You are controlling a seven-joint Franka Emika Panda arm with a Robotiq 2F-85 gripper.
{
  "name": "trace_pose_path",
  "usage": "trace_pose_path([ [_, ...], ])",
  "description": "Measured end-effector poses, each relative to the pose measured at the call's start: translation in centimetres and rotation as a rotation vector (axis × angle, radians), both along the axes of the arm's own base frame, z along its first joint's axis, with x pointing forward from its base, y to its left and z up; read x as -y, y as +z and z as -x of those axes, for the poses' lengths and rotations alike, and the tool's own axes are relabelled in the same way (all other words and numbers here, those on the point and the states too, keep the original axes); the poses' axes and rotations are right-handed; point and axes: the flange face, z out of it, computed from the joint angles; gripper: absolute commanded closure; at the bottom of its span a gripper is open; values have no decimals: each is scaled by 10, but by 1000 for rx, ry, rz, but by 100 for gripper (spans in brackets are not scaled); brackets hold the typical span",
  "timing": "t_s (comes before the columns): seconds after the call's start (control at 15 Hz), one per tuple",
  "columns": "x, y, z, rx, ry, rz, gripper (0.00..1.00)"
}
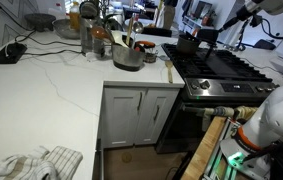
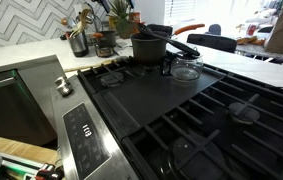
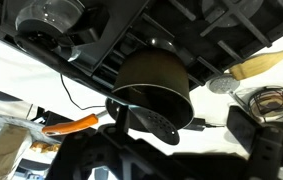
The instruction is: Put the black spatula inside the pot
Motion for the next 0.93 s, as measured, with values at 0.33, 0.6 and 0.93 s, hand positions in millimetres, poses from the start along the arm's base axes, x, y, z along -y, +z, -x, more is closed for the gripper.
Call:
trace_pose_path([
  [0.33, 8, 0, -13, -3, -19, 1, 0],
  [0.6, 9, 1, -12, -1, -22, 2, 0],
  [0.93, 10, -2, -15, 13, -20, -42, 0],
])
